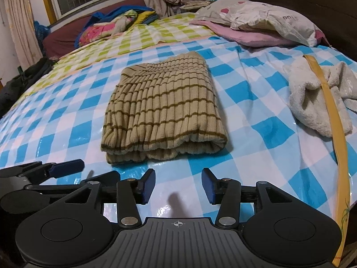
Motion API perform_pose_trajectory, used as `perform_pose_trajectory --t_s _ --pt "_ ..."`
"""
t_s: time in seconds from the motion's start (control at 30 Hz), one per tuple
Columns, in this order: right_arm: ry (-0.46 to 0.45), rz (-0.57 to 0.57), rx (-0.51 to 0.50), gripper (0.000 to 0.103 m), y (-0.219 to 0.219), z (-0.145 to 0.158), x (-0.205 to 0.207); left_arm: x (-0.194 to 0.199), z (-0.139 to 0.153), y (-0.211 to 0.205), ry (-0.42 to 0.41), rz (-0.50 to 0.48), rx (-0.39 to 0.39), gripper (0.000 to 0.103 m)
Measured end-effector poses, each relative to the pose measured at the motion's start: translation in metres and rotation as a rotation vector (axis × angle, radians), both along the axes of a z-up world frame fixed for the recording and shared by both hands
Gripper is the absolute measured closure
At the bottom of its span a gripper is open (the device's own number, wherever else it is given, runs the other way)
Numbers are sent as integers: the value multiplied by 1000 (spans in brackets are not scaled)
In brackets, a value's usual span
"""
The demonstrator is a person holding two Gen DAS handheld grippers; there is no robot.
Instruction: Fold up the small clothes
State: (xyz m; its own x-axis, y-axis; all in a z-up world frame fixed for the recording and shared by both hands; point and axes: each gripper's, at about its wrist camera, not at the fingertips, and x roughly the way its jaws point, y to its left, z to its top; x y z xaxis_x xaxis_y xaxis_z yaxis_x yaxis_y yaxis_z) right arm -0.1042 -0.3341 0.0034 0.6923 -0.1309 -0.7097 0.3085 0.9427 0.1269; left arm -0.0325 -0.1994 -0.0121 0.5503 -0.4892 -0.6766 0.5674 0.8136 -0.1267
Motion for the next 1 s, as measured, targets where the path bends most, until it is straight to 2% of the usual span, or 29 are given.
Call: perform_pose_trajectory --t_s 0.47,1.0 --pt "-4 -28 3 53 -1 -7 -10 -6 2 -1 -15 6 5 23" --pt "-1 -44 9 51 -5 -11 -18 -11 1 -3 -33 34 50 9"
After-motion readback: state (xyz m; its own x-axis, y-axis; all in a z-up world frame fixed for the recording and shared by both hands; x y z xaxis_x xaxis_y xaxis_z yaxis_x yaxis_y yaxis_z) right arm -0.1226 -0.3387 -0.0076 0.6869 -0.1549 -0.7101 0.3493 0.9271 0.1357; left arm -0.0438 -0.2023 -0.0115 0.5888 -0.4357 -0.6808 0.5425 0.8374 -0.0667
